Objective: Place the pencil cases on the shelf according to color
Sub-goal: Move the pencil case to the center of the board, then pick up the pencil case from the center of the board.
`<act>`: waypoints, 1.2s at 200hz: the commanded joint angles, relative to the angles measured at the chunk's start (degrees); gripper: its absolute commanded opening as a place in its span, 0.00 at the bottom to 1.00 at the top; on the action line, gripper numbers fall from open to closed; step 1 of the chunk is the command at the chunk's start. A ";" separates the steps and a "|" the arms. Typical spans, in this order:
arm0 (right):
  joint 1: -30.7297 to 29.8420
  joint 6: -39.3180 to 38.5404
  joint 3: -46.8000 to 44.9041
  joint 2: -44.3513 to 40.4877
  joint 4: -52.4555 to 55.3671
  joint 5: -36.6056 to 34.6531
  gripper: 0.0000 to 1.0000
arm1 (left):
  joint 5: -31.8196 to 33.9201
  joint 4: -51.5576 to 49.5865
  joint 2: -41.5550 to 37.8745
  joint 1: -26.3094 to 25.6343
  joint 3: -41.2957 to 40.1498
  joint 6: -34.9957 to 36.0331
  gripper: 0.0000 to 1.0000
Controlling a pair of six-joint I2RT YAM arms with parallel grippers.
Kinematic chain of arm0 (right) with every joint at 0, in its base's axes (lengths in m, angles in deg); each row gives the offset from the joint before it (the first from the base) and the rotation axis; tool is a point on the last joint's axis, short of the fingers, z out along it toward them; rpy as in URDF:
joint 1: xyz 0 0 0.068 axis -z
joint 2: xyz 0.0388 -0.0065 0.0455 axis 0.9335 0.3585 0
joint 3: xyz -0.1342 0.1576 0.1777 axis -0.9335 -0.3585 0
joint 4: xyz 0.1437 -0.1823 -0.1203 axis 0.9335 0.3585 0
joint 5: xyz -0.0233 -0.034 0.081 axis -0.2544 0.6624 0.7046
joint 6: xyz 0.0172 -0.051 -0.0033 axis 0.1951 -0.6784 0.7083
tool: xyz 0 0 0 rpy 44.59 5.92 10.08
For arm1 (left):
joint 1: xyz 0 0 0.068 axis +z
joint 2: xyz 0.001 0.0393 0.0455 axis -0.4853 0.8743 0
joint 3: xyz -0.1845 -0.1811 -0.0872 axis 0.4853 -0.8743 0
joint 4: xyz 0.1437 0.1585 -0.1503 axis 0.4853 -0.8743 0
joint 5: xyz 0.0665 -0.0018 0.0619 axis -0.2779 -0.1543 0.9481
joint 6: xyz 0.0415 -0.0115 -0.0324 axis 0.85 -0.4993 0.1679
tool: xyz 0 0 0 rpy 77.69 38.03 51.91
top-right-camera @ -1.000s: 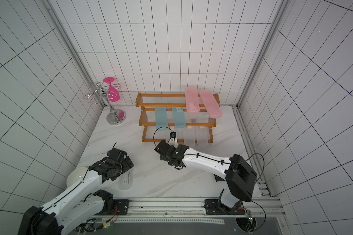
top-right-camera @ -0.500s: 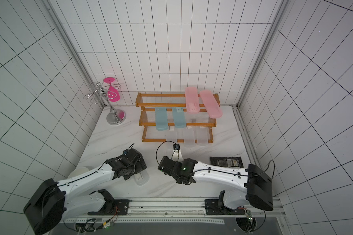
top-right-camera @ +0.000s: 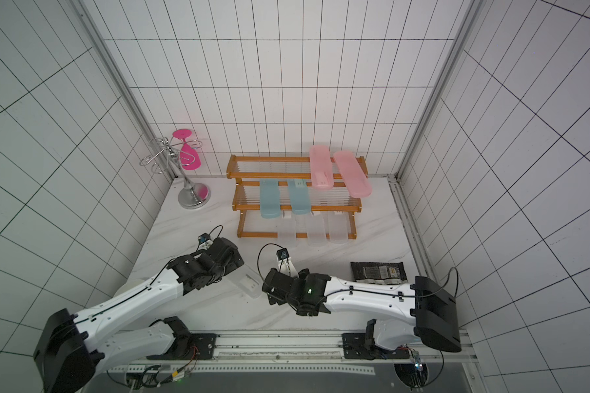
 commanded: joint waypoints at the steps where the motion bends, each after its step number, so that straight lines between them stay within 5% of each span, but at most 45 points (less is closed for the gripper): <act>1: 1.28 -9.80 -0.69 2.62 -5.55 7.63 0.99 | 2.69 -3.74 -4.98 3.77 -1.93 3.28 0.98; 63: 3.81 -18.66 6.02 14.58 -9.18 14.87 0.99 | -0.82 -3.57 -11.98 13.84 -4.25 7.01 0.98; 240: 1.58 -20.82 16.92 32.39 -10.21 10.10 0.97 | 2.31 -6.63 -16.39 14.25 -1.22 8.15 0.98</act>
